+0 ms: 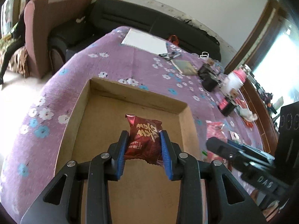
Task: Organize snacks
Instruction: 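Carry both snacks into the cardboard tray and open both tools, then grasp the red sachet with the left tool while the right tool grasps a white packet, then carry the red sachet and white packet into the tray and release both, then grasp the clear green-sealed zip bag with the right tool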
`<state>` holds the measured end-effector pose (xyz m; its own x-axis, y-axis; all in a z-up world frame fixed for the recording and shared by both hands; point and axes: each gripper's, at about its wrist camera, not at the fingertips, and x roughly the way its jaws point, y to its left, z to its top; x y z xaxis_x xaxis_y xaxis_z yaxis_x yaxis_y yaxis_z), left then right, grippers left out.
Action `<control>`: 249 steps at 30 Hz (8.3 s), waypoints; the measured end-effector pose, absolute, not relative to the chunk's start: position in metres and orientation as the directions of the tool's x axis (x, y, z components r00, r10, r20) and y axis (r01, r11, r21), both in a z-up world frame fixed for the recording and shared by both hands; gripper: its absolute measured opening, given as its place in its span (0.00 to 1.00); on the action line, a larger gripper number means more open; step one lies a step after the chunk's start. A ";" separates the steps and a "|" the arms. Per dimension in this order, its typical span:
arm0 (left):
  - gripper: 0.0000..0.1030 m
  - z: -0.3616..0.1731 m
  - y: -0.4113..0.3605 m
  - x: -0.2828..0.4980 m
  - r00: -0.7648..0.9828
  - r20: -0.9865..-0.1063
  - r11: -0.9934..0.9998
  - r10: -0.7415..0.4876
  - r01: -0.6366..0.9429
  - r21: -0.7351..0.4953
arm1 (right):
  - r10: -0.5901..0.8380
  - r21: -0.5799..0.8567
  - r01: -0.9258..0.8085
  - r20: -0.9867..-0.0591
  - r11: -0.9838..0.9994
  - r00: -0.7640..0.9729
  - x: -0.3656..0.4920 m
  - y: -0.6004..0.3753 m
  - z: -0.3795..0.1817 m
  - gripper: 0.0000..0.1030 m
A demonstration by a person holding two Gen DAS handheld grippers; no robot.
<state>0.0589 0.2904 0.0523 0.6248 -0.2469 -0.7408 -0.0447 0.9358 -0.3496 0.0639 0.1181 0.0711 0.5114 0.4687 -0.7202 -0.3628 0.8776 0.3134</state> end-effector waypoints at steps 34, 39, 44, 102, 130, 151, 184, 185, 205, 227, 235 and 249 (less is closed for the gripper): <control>0.48 0.024 0.266 0.036 0.569 -0.815 0.956 -0.107 -0.167 -0.242 | 0.275 0.199 -0.195 -0.789 0.960 0.549 0.077 0.036 0.042 0.47; 0.48 0.019 0.270 0.028 0.541 -0.834 0.956 -0.105 -0.177 -0.235 | 0.275 0.196 -0.205 -0.812 0.959 0.515 0.064 0.033 0.025 0.45; 0.48 0.032 0.281 0.014 0.599 -0.785 0.934 -0.157 -0.167 -0.315 | 0.297 0.202 -0.227 -0.781 0.953 0.550 0.045 0.022 0.034 0.45; 0.34 0.011 0.032 0.032 0.465 -0.878 0.970 -0.111 0.245 0.007 | 0.240 0.221 -0.107 -0.761 0.969 0.602 -0.022 -0.093 0.007 0.24; 0.29 0.080 0.216 -0.058 0.631 -0.731 0.953 -0.261 0.050 -0.298 | 0.150 0.125 -0.088 -0.691 0.988 0.707 -0.035 -0.079 0.027 0.20; 0.29 0.066 0.333 -0.007 0.635 -0.750 0.937 -0.184 -0.116 -0.329 | 0.474 0.218 -0.483 -0.720 0.848 0.507 -0.021 0.129 0.076 0.19; 0.41 0.047 0.331 0.050 0.606 -0.791 0.942 -0.084 -0.211 -0.262 | 0.470 0.230 -0.473 -0.737 0.850 0.486 0.012 0.165 0.055 0.40; 0.41 0.051 0.328 0.043 0.615 -0.786 0.945 -0.068 -0.212 -0.248 | 0.470 0.230 -0.469 -0.729 0.853 0.497 0.008 0.159 0.059 0.41; 0.74 0.078 0.230 -0.093 0.704 -0.696 0.960 -0.142 -0.074 -0.271 | 0.328 0.211 -0.261 -0.734 0.942 0.595 -0.030 0.007 0.046 0.50; 0.74 0.069 0.240 -0.111 0.712 -0.690 0.958 -0.127 -0.092 -0.272 | 0.358 0.263 -0.262 -0.820 0.928 0.447 0.096 0.082 0.006 0.24; 0.74 0.074 0.213 -0.106 0.707 -0.683 0.971 -0.185 0.023 -0.239 | 0.301 0.235 -0.198 -0.845 0.952 0.442 0.048 0.030 0.010 0.24; 0.73 0.042 0.074 -0.028 0.575 -0.814 0.956 -0.080 0.277 0.101 | 0.266 0.247 -0.103 -0.835 0.963 0.482 -0.034 -0.076 0.010 0.25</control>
